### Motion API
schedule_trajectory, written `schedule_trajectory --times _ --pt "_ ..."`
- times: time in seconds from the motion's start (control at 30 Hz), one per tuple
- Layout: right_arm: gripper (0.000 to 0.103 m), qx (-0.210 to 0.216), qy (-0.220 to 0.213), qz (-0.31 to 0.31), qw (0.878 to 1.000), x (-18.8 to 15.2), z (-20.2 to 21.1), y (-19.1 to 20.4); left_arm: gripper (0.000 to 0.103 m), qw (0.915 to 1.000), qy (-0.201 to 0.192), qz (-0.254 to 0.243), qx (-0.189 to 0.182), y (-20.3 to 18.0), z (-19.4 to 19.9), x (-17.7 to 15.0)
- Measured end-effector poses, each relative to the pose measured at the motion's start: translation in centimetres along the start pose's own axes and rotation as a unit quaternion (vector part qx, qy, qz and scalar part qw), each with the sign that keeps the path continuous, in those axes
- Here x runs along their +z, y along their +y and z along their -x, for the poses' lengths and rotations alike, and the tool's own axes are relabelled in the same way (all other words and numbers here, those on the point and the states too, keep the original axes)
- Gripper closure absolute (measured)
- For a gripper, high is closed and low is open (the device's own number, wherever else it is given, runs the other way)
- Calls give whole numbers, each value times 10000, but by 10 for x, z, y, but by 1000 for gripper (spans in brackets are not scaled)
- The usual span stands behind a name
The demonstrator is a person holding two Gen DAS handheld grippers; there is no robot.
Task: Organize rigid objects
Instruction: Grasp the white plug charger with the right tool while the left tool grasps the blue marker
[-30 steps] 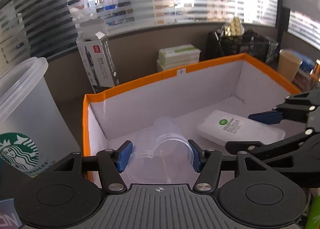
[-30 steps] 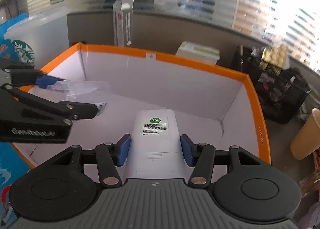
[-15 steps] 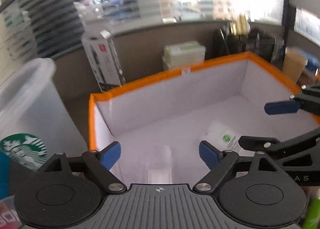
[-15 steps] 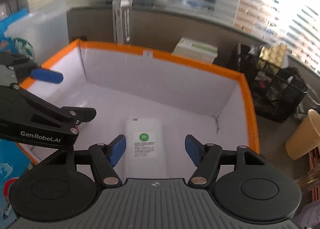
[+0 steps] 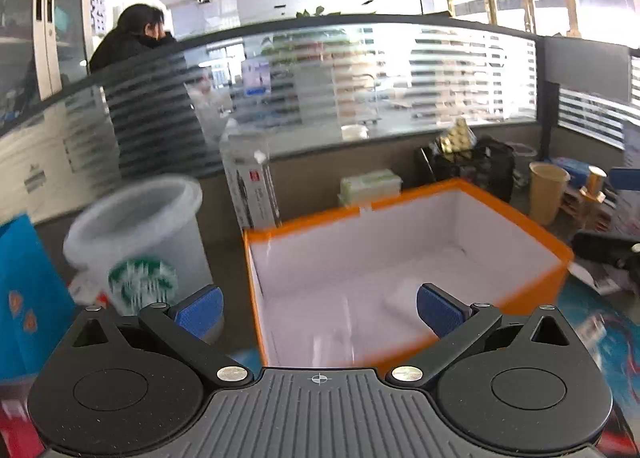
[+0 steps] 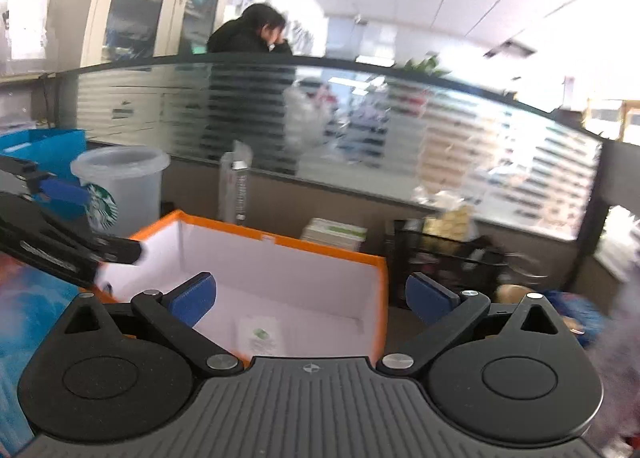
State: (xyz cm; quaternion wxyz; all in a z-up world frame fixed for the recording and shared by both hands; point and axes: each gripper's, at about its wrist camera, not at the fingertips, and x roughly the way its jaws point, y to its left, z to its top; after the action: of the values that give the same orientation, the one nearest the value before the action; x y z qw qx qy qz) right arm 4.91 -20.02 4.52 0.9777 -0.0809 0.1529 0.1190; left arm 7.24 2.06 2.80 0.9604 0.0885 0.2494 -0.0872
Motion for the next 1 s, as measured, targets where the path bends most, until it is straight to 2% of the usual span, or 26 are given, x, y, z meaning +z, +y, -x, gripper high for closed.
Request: schedule_trajectory --times 0.13,0.23,0.4,0.53,0.6,0.7,0.8,0.87,0.9,0.93,0.97,1.0 --pt "1 -207 297 -183 9992 -41 13 -4 0 9991 319 278 -3 2 1 -35" --pt "1 -400 527 -540 9963 -69 8 -8 0 9967 629 505 -112 -1 -4 -59" --pt "4 -365 545 -955 9933 -95 0 -6 0 9937 848 659 -325 -12 -6 -81" --pt "16 -343 570 -912 9936 -103 -6 -3 0 9954 862 402 -119 -31 -12 -89" --pt "21 -256 619 -1009 9926 -105 -10 -4 0 9953 862 375 -226 -36 -11 -94" --pt "35 -218 697 -1057 9917 -108 -14 -3 0 9956 769 203 -504 -44 -7 -99" --pt "45 -231 797 -1126 9902 -110 -16 -4 0 9955 803 -30 -508 -54 -10 -104" --pt "54 -248 845 -1167 9893 -112 -18 -5 2 9944 891 55 -561 -53 -15 -108" --pt "62 -233 853 -1195 9889 -113 -18 -5 4 9936 927 132 -637 -51 -18 -110" --pt "65 -218 839 -1219 9887 -113 -18 -6 12 9927 952 210 -717 -49 -19 -111" --pt "65 -234 832 -1217 9888 -113 -18 -5 25 9919 990 253 -759 -48 -20 -112" --pt "65 -241 827 -1200 9890 -113 -18 -5 28 9917 1006 252 -762 -47 -22 -113"
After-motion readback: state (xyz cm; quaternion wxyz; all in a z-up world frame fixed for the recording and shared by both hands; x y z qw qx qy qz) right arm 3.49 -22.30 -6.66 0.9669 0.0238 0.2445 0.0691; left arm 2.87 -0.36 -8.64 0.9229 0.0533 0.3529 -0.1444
